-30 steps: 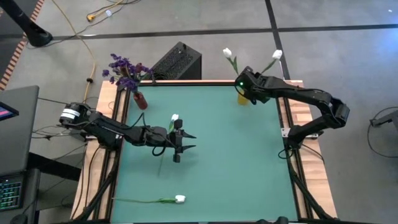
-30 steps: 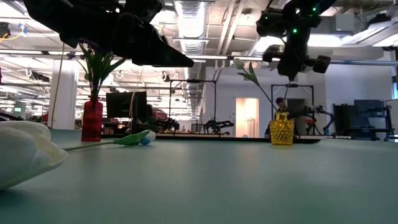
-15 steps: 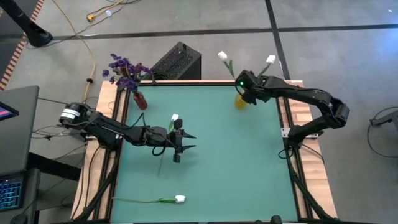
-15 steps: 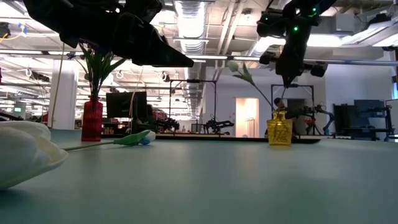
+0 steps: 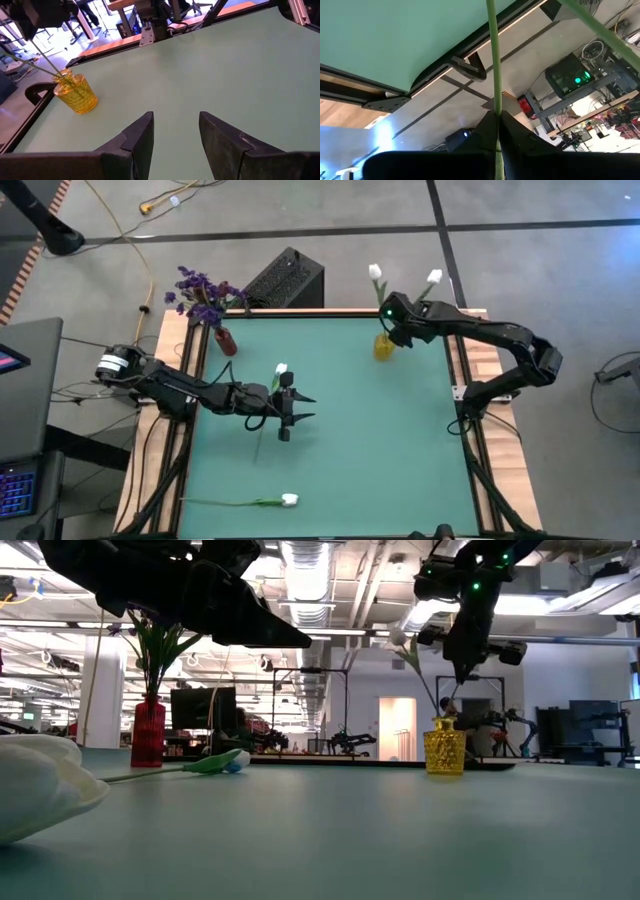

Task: Sort flowers into vase by color
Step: Put the right white tulip into the yellow vase

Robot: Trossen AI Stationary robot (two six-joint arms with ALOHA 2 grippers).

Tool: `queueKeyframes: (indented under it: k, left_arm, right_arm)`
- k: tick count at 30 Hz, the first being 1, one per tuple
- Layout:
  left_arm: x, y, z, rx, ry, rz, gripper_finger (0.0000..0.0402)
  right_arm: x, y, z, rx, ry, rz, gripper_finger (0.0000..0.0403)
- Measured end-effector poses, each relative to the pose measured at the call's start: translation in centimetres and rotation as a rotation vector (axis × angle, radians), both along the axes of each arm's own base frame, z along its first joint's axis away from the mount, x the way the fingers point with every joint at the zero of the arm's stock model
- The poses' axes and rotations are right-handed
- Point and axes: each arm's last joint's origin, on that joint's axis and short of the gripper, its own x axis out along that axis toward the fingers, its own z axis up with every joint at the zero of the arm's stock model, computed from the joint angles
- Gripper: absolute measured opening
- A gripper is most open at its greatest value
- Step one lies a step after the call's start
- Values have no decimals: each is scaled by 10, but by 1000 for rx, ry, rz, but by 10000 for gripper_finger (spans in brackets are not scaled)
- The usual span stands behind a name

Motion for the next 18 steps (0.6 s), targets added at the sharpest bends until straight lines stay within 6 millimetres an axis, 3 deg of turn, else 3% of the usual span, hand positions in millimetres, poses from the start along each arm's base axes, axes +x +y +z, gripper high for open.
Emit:
queueKeyframes:
  k: [6,18]
  left_arm:
    - [0,0,0,0,0,0,147]
    - [0,0,0,9,1,-2,147]
  right_arm:
    - [0,0,0,7,-5,4,60]
    - [7,10,0,3,-63,-1,157]
